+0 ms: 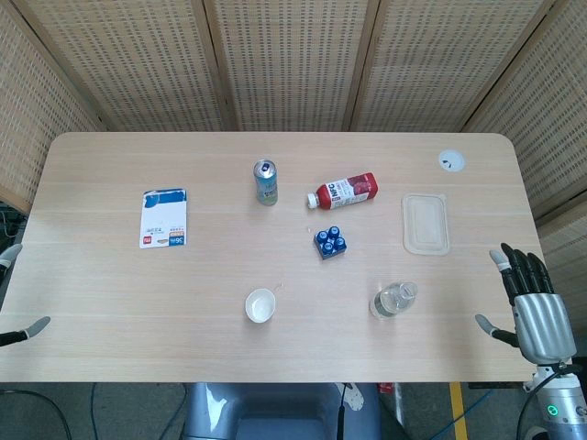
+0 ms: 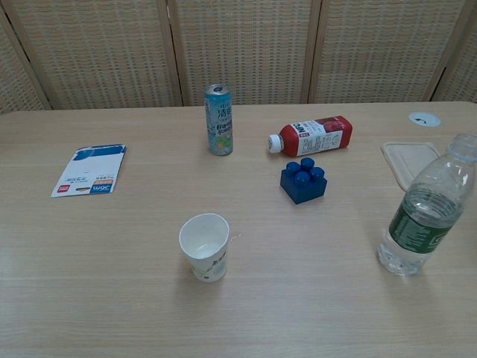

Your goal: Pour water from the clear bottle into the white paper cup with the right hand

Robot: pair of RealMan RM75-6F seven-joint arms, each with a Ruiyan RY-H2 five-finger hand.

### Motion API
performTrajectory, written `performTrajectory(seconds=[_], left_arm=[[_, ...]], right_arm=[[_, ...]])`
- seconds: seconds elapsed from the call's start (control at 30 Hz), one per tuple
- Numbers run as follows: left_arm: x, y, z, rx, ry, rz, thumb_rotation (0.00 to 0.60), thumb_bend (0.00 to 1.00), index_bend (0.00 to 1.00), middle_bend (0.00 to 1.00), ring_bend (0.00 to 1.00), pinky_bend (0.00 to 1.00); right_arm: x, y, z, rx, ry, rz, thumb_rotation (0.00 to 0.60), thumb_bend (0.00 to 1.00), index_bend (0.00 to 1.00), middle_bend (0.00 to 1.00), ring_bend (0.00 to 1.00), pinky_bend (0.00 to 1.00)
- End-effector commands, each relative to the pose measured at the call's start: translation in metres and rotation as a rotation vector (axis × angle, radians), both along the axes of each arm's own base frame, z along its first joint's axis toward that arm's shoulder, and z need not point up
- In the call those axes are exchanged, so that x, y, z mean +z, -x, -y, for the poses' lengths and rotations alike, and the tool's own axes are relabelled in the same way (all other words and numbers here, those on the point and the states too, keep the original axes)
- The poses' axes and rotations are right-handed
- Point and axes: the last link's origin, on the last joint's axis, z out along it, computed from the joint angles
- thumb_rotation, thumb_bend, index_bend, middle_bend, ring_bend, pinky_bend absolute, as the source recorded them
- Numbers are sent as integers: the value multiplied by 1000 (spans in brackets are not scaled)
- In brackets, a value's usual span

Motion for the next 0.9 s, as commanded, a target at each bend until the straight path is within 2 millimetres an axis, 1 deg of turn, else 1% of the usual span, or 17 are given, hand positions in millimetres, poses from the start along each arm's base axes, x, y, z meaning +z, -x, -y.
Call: performTrajectory(seconds=[0.03,0.23,0.43,0.53,0.67,0.83,0.87,0.9], left_arm=[[0,0,0,1,0,0,600,125,0,0,0,0],[-1,0,-1,-1,0,-3,600,125,0,0,0,0],[-3,-1,-2,1,4,-12,600,125,0,0,0,0],[-3,-2,-4,6,-2,-9,600,125,0,0,0,0],[-2,-2,-5,12,-7,-10,600,125,0,0,0,0],[-2,-2,-7,22,-10,-12,600,125,0,0,0,0],[-3,-2,-7,24,-11,-13,600,125,0,0,0,0],[-3,-1,-8,26,-10,-14,600,125,0,0,0,0]], right_arm=[[0,0,0,0,0,-1,600,0,0,0,0,0],[-3,1,1,1,-22,5,600,0,0,0,0,0],[-8,11,18,-12,-145,124,600,0,0,0,0,0],[-18,25,30,-30,-252,162,600,0,0,0,0,0],[-31,35,40,-31,-355,198,600,0,0,0,0,0],[-45,44,51,-15,-467,211,600,0,0,0,0,0],[-49,46,55,-5,-500,205,600,0,0,0,0,0],[-56,43,60,16,-546,194,600,0,0,0,0,0]])
